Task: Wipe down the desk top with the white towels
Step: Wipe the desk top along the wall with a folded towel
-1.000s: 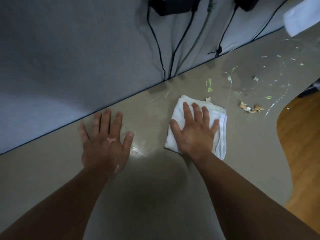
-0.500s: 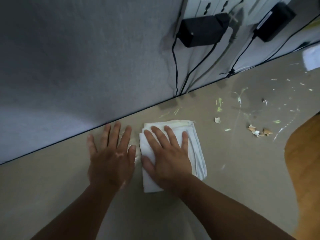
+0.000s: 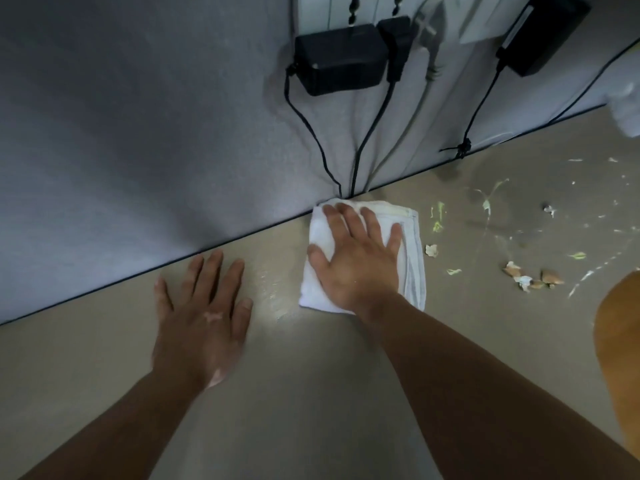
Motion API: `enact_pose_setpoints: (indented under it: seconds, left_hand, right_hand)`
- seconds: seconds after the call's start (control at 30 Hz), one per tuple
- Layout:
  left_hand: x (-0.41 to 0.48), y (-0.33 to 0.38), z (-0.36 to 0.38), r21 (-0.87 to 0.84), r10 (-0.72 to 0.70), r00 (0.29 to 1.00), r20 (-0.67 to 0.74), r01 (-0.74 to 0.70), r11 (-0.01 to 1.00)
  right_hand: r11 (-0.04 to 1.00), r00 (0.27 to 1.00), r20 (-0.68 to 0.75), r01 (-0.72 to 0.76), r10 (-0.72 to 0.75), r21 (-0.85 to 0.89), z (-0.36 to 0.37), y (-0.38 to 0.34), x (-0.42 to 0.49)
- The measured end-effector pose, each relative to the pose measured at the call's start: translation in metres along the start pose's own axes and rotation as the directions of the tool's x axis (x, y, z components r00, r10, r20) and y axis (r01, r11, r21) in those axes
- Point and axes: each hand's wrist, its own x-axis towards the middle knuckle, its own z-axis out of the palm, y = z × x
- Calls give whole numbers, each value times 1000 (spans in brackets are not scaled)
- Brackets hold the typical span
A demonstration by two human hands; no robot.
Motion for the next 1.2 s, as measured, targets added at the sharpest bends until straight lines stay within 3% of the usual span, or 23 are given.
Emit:
enact_pose_setpoints:
  seconds: [0.1, 0.27, 0.4, 0.5, 0.8, 1.0, 1.2]
  left_hand:
    - [3, 25, -3, -42, -20, 1000, 13, 21, 999]
    - [18, 82, -1, -66, 124, 991, 40, -121, 990]
    - [34, 107, 4, -55, 92, 989, 116, -86, 995]
    - [34, 109, 5, 3, 82, 992, 95, -83, 997]
    - [51, 122, 5, 54, 106, 990, 93, -111, 992]
    - [62, 133, 4, 61, 115, 989, 97, -121, 991]
    - [68, 141, 5, 38, 82, 992, 101, -86, 996]
  right_hand:
    - [997, 998, -12, -65, 65, -32, -10, 31, 11]
    - [995, 997, -13, -75, 74, -62, -21, 60, 21]
    - [996, 998, -11, -65, 65, -57, -21, 61, 22]
    - [997, 998, -5, -66, 66, -50, -21, 59, 15]
    - [994, 994, 0, 108, -108, -35, -14, 63, -35]
    - [999, 1000, 24, -6, 6, -38, -34, 97, 6]
    - [978, 980, -46, -195, 192, -75, -53, 159, 56]
